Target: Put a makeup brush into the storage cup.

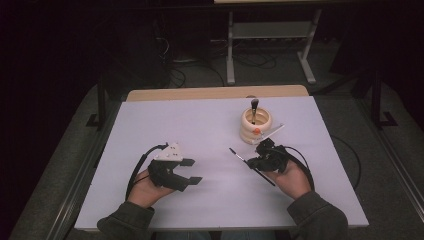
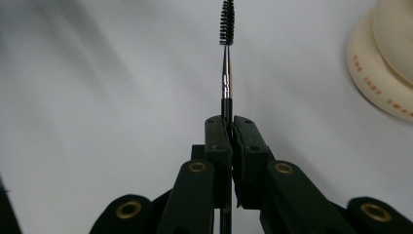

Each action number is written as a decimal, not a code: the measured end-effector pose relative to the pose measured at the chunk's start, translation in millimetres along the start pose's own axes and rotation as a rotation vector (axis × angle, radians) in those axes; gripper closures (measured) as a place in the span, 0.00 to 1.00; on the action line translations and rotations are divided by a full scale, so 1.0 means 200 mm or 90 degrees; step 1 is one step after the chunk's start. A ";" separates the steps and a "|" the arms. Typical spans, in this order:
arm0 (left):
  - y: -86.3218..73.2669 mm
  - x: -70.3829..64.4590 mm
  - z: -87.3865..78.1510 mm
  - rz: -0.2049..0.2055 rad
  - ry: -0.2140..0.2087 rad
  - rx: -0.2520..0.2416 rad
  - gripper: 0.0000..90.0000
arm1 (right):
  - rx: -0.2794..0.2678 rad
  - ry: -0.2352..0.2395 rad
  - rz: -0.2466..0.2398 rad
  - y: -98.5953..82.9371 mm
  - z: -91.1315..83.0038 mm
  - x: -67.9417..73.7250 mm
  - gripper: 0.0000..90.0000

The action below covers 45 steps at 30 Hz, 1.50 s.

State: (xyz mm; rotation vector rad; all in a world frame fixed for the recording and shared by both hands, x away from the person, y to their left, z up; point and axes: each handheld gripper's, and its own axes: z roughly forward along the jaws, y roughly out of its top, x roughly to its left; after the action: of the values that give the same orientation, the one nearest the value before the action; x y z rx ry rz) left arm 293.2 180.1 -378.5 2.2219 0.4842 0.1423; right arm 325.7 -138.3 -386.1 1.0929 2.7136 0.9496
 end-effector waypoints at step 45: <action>0.17 -0.06 0.10 0.034 -0.121 -0.003 0.55 | -0.074 0.139 -0.229 0.03 -0.08 0.33 0.95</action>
State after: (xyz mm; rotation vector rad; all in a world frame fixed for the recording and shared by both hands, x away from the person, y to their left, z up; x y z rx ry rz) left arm 297.3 141.5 -365.9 2.2183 0.3202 -0.0403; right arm 276.0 -101.2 -359.1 0.4808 2.8362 1.1997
